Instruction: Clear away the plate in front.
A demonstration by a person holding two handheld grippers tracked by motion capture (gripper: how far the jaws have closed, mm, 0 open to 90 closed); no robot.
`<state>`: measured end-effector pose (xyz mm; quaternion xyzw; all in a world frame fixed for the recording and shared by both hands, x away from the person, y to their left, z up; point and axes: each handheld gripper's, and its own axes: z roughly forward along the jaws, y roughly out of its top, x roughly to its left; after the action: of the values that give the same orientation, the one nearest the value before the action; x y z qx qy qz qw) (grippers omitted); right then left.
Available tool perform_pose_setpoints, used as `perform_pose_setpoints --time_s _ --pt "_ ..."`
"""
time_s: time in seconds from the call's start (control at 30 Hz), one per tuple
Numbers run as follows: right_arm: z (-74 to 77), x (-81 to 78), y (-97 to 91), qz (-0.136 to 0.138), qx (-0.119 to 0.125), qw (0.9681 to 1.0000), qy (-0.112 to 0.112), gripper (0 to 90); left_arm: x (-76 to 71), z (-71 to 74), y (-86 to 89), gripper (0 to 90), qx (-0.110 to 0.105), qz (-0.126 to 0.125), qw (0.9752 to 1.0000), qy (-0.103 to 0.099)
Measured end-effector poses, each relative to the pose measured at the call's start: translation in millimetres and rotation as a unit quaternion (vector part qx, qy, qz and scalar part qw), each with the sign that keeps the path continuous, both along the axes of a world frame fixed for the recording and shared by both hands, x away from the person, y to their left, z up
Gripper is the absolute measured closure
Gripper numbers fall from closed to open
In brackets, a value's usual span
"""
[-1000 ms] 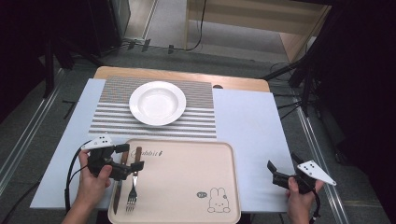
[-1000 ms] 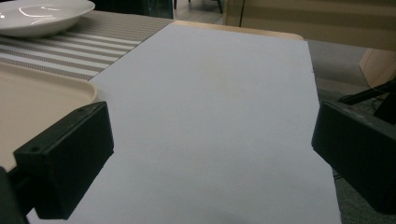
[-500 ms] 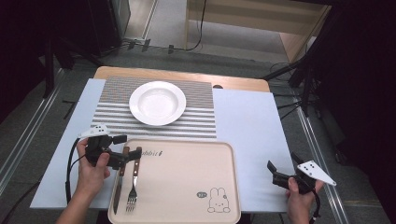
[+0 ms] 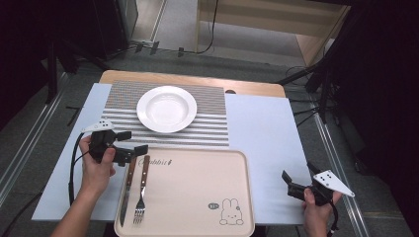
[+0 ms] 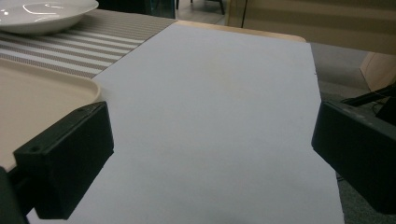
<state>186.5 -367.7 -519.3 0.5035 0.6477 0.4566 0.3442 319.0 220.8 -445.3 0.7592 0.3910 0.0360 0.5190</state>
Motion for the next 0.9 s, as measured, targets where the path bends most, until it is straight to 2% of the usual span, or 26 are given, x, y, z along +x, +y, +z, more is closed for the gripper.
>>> perform_pose_setpoints --time_s 0.1,0.2,0.37,0.9 --pt "-0.1 0.1 0.1 0.001 -0.001 1.0 0.0 0.0 5.3 0.3 0.0 0.0 0.0 0.004 1.0 0.002" --pt "-0.1 0.1 0.1 0.002 -0.001 1.0 0.0 0.0 11.8 0.1 1.6 0.0 -0.012 0.005 0.9999 0.008" --pt "-0.1 0.2 0.5 0.002 -0.001 1.0 0.0 0.0 21.1 -0.6 2.9 0.0 -0.018 0.014 0.9997 0.013" --pt "-0.2 0.5 0.7 0.004 -0.003 1.0 -0.001 0.0 46.3 -4.5 3.6 0.0 -0.008 0.031 0.9992 0.024"
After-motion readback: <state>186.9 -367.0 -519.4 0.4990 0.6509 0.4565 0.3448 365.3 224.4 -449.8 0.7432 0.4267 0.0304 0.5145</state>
